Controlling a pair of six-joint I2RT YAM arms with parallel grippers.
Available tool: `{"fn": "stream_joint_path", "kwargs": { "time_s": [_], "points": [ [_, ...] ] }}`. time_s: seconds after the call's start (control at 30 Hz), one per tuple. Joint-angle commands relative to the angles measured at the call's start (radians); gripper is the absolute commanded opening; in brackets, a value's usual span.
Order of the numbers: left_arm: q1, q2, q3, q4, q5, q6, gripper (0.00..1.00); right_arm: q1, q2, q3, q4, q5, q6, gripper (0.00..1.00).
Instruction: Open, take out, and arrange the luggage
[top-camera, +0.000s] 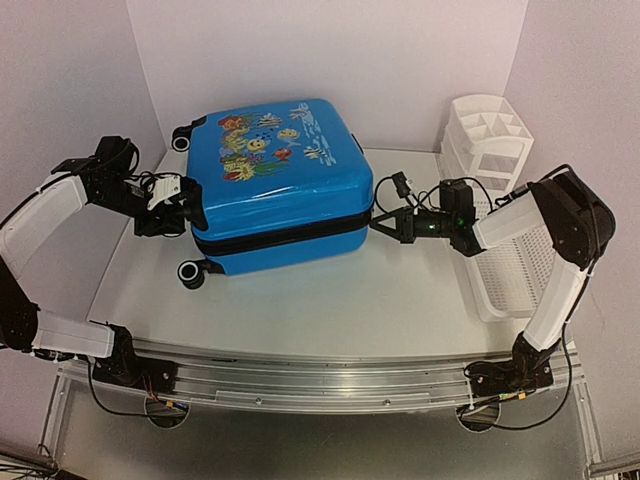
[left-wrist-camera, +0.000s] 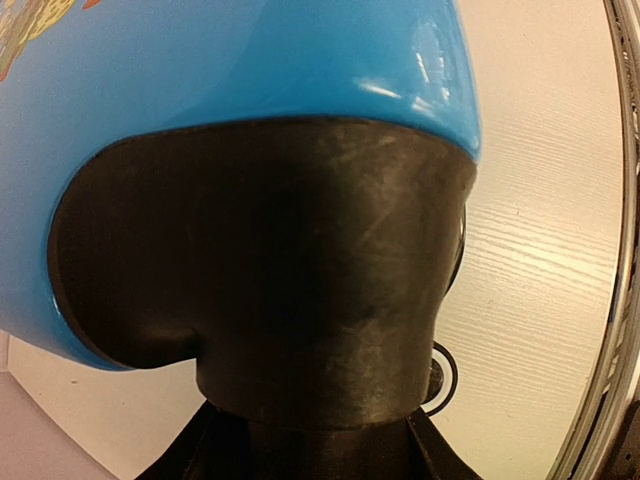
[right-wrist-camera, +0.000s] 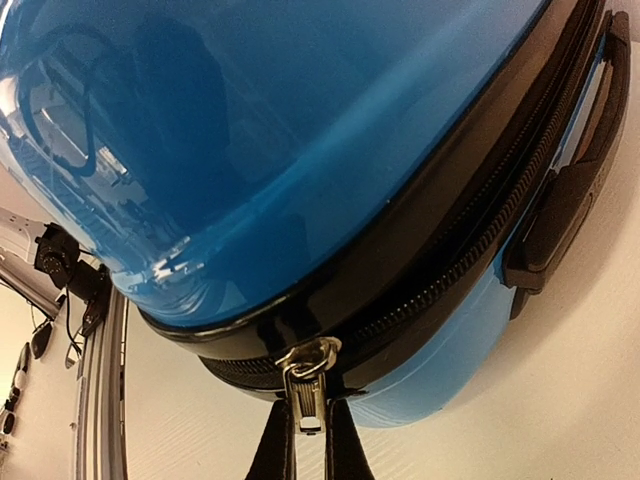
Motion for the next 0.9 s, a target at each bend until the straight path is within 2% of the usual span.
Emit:
{"fn": "stream_joint_path", "kwargs": {
  "time_s": [0.0,0.17,0.5,0.87],
  "points": [
    [-0.009,-0.016,0.017,0.106,0.054,-0.021,0.0,0.022,-0.007,0.055,0.052,0.03,0.056,0.0],
    [-0.009,-0.024,0.011,0.11,0.058,-0.025,0.0,0.037,-0.04,0.027,0.039,0.134,0.155,0.0],
    [-0.009,-0.044,-0.004,0.121,0.097,-0.06,0.0,0.216,-0.151,-0.058,0.031,0.336,0.179,0.0],
    [-0.035,-0.048,-0.023,0.173,0.141,-0.121,0.0,0.459,-0.081,0.02,0.03,0.471,0.225,0.0]
  ]
}}
